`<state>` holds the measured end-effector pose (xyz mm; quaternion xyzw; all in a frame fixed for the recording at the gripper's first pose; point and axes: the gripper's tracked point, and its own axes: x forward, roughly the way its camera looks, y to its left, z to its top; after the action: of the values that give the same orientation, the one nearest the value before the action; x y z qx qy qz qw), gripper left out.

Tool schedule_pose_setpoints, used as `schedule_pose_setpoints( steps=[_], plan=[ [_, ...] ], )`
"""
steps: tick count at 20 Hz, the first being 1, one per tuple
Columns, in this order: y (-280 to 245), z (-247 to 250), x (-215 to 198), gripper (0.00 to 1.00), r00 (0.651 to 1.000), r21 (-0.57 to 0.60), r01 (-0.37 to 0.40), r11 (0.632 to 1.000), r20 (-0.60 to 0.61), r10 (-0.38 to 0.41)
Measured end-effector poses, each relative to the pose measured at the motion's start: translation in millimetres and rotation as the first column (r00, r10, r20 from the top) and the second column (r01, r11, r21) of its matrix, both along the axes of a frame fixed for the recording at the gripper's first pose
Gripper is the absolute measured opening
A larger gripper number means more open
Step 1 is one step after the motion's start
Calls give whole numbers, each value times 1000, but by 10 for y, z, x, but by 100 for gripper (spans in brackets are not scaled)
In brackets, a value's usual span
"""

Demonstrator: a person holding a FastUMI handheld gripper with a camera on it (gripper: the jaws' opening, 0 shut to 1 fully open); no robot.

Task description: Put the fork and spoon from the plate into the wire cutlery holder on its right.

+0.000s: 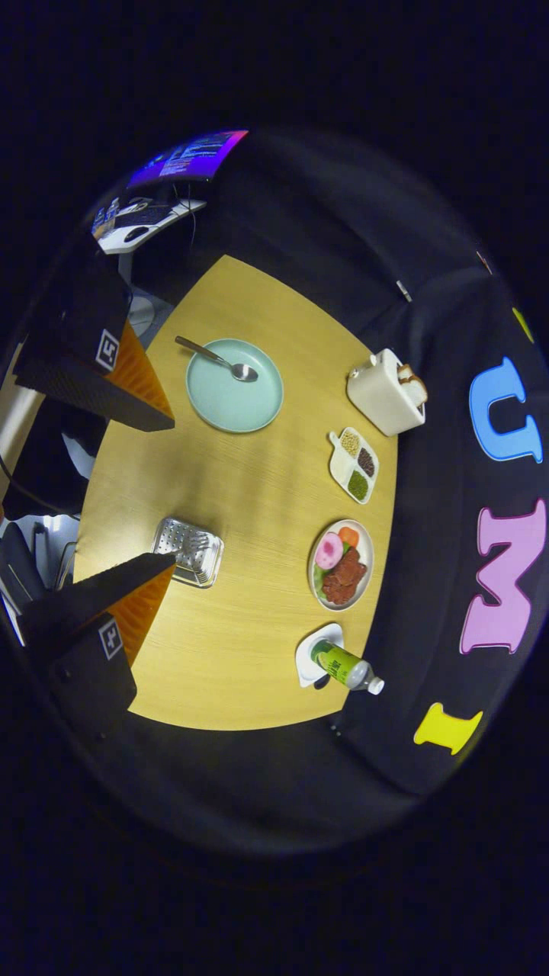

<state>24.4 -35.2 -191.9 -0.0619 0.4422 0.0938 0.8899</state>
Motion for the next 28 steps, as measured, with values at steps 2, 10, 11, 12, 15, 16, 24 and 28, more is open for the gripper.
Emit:
schedule_pose_setpoints(
  steps=[2, 10, 11, 12, 15, 16, 24, 28],
  plan=[
    [196, 77, -16, 100, 997, 31, 25, 999, 77, -27],
    [1517, -587, -149, 100, 999, 141, -43, 989, 3, 43],
    [1693, -729, -174, 100, 998, 161, -41, 986, -39, 48],
    [1858, -867, -170, 100, 996, 178, -35, 983, -80, 50],
    [2130, -1245, -115, 100, 985, 164, -21, 986, -167, 49],
    [2203, -1361, -87, 100, 982, 160, -11, 987, -186, 41],
    [2500, -2061, 256, 100, 961, 86, 38, 996, -275, -13],
    [2494, -2365, 338, 100, 943, 34, 78, 996, -328, -63]
  ],
)
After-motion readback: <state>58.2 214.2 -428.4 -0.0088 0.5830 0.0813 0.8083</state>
